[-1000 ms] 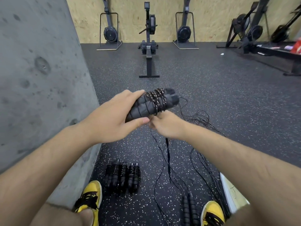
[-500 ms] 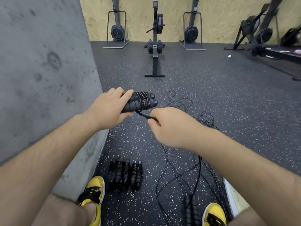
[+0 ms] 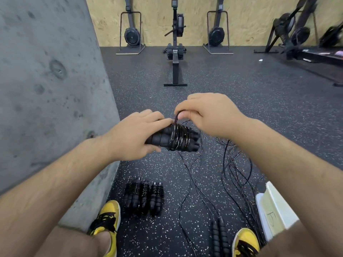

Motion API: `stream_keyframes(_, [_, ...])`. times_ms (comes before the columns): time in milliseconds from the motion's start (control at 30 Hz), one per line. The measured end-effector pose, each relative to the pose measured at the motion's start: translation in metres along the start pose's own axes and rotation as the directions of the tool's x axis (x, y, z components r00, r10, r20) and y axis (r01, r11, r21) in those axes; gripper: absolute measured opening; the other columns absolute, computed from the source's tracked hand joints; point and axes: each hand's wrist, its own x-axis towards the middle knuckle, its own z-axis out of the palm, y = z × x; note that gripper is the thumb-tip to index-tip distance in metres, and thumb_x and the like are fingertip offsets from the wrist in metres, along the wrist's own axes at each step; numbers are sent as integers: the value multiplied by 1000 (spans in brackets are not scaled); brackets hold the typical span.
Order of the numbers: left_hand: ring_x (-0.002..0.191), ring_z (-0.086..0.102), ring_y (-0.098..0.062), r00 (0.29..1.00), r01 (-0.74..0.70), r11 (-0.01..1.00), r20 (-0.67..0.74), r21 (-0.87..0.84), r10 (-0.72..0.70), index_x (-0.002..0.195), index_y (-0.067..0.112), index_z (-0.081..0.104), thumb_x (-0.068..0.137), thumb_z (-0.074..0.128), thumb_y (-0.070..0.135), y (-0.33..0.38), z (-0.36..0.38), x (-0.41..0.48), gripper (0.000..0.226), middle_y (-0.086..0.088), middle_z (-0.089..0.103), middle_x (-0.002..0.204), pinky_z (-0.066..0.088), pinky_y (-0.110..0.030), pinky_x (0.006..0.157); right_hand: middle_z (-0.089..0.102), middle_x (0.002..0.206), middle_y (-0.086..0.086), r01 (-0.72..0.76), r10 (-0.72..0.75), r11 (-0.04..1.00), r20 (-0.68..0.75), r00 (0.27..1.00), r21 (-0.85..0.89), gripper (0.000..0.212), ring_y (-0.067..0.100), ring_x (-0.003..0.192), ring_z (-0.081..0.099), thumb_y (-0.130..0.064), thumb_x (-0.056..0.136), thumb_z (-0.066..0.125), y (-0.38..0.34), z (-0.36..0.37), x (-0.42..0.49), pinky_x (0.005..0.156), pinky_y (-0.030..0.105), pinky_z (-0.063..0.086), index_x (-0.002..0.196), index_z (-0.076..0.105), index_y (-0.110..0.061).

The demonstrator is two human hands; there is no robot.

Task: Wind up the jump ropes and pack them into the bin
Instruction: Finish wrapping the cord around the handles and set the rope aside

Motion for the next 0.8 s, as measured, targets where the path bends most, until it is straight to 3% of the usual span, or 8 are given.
stream_keyframes(133, [105,50,-17,1000,2,973,14,-232,1,139,20,48,77,82,39,16,-5,0,73,8,52,119,46,-45,93,68,80,-21,-186,160,896,98,982,402,12,-1,81,60,-42,88,70,14,5,3,79,28,49,95,77,-36])
stream_keyframes(233, [113,51,-14,994,74,901,-45,-426,-103,136,20,49,79,83,33,25,-12,1,67,7,53,119,42,-39,102,71,83,-13,-311,217,706,224,950,636,11,-7,72,62,-21,96,64,15,12,-2,71,13,47,92,75,-23])
stream_keyframes(267, [116,53,-15,984,98,881,-89,-463,-157,135,22,49,80,80,33,25,-15,2,65,6,54,121,43,-40,103,69,83,-9,-377,234,670,300,925,640,17,-9,67,60,-13,98,58,10,16,-5,65,10,47,87,70,-19])
stream_keyframes(367, [112,53,-20,962,154,906,-152,-393,-229,134,20,49,82,75,35,17,-14,3,60,3,55,118,44,-43,100,57,77,0,-479,247,734,469,848,481,29,-4,53,50,-3,103,41,-20,37,-9,51,7,40,77,53,-11])
stream_keyframes(433, [109,50,-22,958,209,931,-128,-300,-257,137,19,48,83,78,38,7,-7,5,65,1,53,116,43,-45,98,54,73,-3,-482,243,748,488,838,455,33,0,57,48,-12,106,36,-44,49,-10,55,14,40,79,54,-13])
stream_keyframes(567, [108,48,-25,937,313,932,-100,-181,-334,134,17,52,76,87,35,-11,2,7,71,-2,53,115,43,-45,96,59,76,-1,-571,291,604,512,808,557,30,12,64,53,-30,108,33,-69,60,-10,54,22,41,102,59,-16])
stream_keyframes(667, [107,50,-29,921,372,925,-91,-78,-378,131,16,54,75,88,36,-20,6,6,69,-4,54,115,45,-47,94,65,90,6,-530,255,713,534,806,460,36,21,77,58,-35,106,33,-76,54,-13,66,30,41,108,62,-13])
stream_keyframes(800, [104,52,-32,915,403,915,-51,25,-401,122,14,56,76,85,41,-30,12,2,61,-5,54,112,48,-51,88,54,72,-1,-389,215,855,448,868,344,32,14,63,49,-35,104,39,-81,20,-16,53,29,32,84,56,-17])
